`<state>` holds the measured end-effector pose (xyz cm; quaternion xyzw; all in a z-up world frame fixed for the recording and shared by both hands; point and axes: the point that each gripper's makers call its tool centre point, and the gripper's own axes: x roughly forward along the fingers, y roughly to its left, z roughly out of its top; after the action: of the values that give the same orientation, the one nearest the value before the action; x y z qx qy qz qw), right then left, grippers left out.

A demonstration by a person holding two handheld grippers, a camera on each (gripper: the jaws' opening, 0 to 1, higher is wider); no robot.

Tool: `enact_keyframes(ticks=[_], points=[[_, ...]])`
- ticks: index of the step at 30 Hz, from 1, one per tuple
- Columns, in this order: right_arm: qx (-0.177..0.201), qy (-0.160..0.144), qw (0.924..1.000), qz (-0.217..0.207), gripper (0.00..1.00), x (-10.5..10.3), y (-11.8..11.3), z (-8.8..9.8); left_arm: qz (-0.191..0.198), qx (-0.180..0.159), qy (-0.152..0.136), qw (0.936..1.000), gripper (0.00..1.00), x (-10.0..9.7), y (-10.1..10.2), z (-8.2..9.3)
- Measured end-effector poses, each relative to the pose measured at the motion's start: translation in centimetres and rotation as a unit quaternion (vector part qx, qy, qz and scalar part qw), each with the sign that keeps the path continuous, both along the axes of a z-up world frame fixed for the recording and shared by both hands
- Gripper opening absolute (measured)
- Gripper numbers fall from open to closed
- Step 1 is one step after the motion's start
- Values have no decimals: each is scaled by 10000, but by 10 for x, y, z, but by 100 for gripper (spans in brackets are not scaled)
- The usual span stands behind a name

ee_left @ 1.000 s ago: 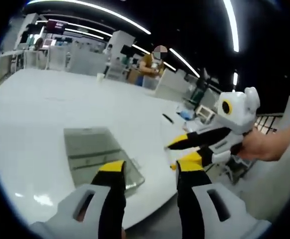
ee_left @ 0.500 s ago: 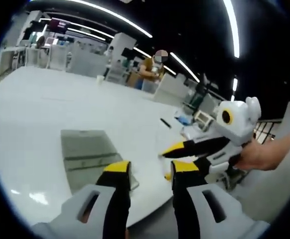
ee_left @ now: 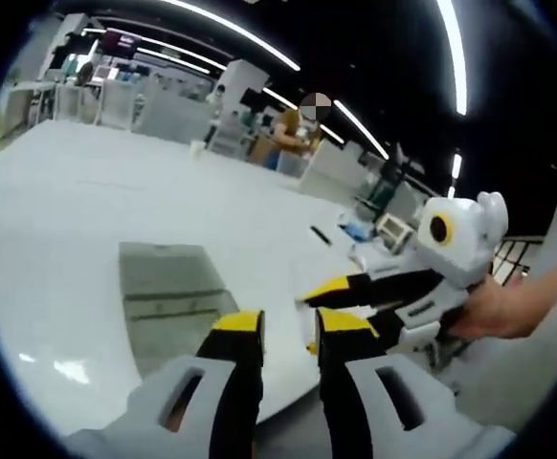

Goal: Insert the divider into the dual guide fixture by aligning both edges with the guide slots and pushing it downward to the bottom, including one-sided entry, uneven engagement, binding, and posture correction.

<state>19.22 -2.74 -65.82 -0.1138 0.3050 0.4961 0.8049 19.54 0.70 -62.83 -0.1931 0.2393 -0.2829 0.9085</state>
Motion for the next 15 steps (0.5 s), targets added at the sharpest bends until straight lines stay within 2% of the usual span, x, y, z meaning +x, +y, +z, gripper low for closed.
enact_keyframes(ticks=[15], points=[[58, -15, 10000, 38, 28, -4, 11, 2, 120, -168, 198, 9996, 8, 4, 5, -4]])
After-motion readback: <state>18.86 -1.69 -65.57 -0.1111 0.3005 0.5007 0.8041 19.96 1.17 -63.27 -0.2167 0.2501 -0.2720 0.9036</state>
